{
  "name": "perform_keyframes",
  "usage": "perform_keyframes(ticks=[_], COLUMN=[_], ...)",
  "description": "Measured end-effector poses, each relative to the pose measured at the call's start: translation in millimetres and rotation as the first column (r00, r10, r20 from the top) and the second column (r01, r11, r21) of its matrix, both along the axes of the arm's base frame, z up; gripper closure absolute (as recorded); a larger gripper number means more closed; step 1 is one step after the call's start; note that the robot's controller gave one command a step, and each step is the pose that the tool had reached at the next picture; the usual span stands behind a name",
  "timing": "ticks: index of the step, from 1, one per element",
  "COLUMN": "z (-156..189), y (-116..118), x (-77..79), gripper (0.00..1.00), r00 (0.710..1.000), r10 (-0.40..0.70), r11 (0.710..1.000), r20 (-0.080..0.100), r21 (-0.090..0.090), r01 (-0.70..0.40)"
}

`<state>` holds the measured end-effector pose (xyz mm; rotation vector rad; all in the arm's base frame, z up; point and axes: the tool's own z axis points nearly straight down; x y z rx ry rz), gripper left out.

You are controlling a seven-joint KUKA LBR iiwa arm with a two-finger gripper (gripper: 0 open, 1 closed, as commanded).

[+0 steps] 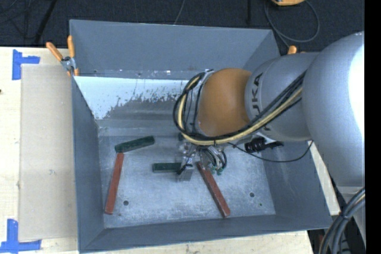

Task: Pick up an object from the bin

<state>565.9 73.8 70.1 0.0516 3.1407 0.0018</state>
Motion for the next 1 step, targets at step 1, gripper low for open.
perform_keyframes(ticks=[1], z=[138.5], y=[10.8], x=[-4.3], gripper=[1.00], r00=[0.996], r10=[0.093], r11=[0.996], r20=[0.008], r21=[-0.001], r01=[-0.093])
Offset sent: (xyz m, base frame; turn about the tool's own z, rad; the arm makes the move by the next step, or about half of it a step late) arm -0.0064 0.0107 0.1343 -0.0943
